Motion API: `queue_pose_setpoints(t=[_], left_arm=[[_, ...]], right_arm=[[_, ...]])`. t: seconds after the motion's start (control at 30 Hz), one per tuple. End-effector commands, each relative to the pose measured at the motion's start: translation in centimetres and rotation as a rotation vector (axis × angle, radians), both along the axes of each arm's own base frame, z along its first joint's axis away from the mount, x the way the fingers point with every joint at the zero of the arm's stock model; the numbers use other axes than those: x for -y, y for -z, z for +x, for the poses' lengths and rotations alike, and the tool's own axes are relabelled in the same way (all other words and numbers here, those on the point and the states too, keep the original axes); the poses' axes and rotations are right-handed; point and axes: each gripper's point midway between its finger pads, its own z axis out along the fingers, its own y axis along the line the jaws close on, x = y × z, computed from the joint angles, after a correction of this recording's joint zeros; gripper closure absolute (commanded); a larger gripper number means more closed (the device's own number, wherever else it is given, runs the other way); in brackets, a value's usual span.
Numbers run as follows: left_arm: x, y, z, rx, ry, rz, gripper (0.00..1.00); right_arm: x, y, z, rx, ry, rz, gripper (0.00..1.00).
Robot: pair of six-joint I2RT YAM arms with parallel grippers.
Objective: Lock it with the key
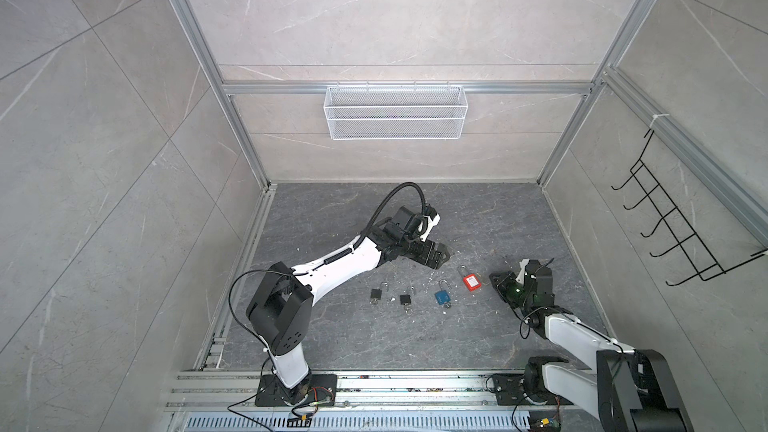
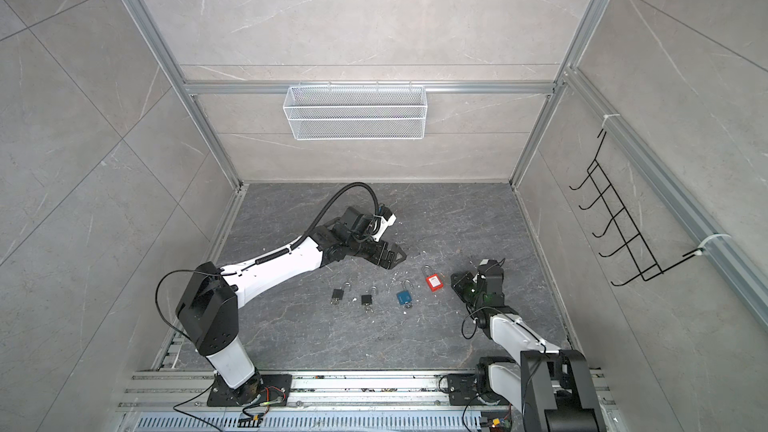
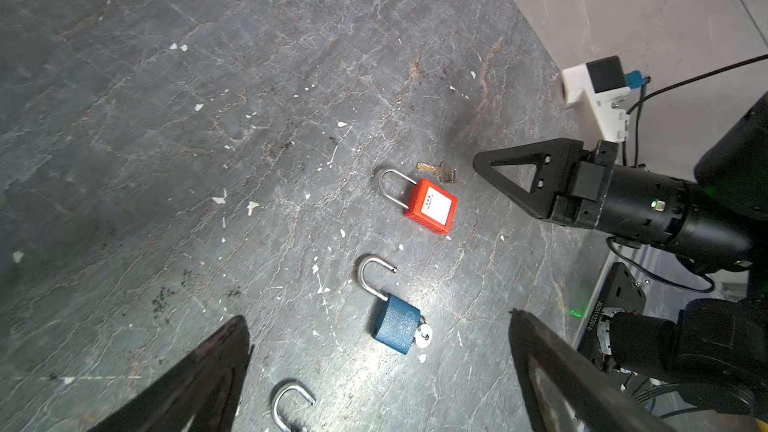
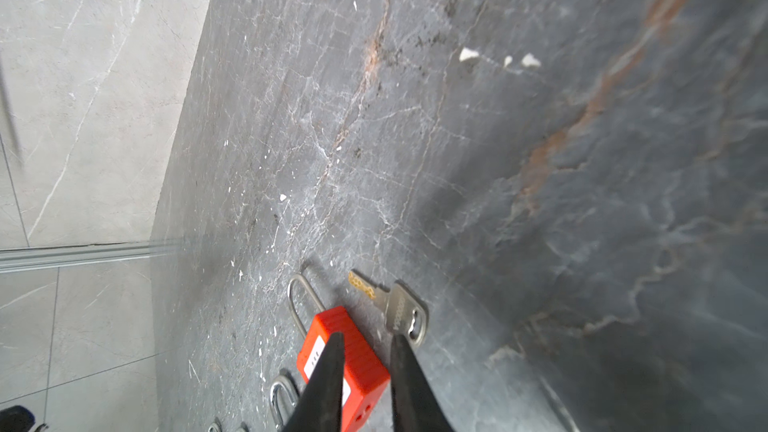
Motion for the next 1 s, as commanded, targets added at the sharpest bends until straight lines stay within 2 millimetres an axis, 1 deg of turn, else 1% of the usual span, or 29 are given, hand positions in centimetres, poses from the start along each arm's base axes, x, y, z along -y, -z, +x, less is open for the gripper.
queue_pose_setpoints(t=[0.0,0.1,0.2,0.33,0.5,0.6,0.67,0.73,0.83,0.9,0.97], left_arm=[[-1.4,-1.8,-0.3,0.048,-0.037,-0.002,0.01],[-2.6,-1.1,-1.5,0.043,-0.047,-0.011,0.01],[-3.9,-0.4,-2.5,0.041,-0.069,-0.025,0.01],[-5.3,-0.2,-3.7,0.038,-0.078,-0.024,0.01],[-6.2,-0.9,-4.8,0.050,-0.076,-0.054,0.01],[-6.4,-1.2,-5.5,0.046,-0.073,-0.095,0.01],[-6.5,-1.3,-5.8,0.035,-0.077,-0.117,0.01],[-6.5,-1.4,-6.1,0.023,-0.084,-0.144,0.01],[-6.7,-1.4,-6.4,-0.005,-0.112,-0.176,0.01],[-7.1,-1.4,-6.5,-0.020,-0.153,-0.207,0.01],[-7.4,-1.5,-6.6,-0.028,-0.187,-0.257,0.01]], right_arm=[[0.1,-1.7,-0.3,-0.018,-0.063,-0.096,0.74],[-0.2,-3.7,-1.0,-0.044,-0.162,-0.226,0.68],[-0.9,-5.7,-2.0,-0.065,-0.264,-0.345,0.67],[-0.6,-8.1,-3.0,-0.093,-0.297,-0.485,0.61],[-0.7,-10.9,-3.9,-0.060,-0.302,-0.561,0.61],[-1.1,-12.0,-4.6,-0.075,-0.318,-0.570,0.58],[-1.9,-12.3,-5.0,-0.073,-0.352,-0.563,0.52],[-2.9,-12.1,-5.4,-0.095,-0.401,-0.558,0.50],[-4.3,-11.8,-5.8,-0.103,-0.449,-0.543,0.49],[-5.6,-11.5,-6.0,-0.100,-0.497,-0.542,0.49],[-6.8,-11.0,-6.3,-0.123,-0.549,-0.556,0.49]])
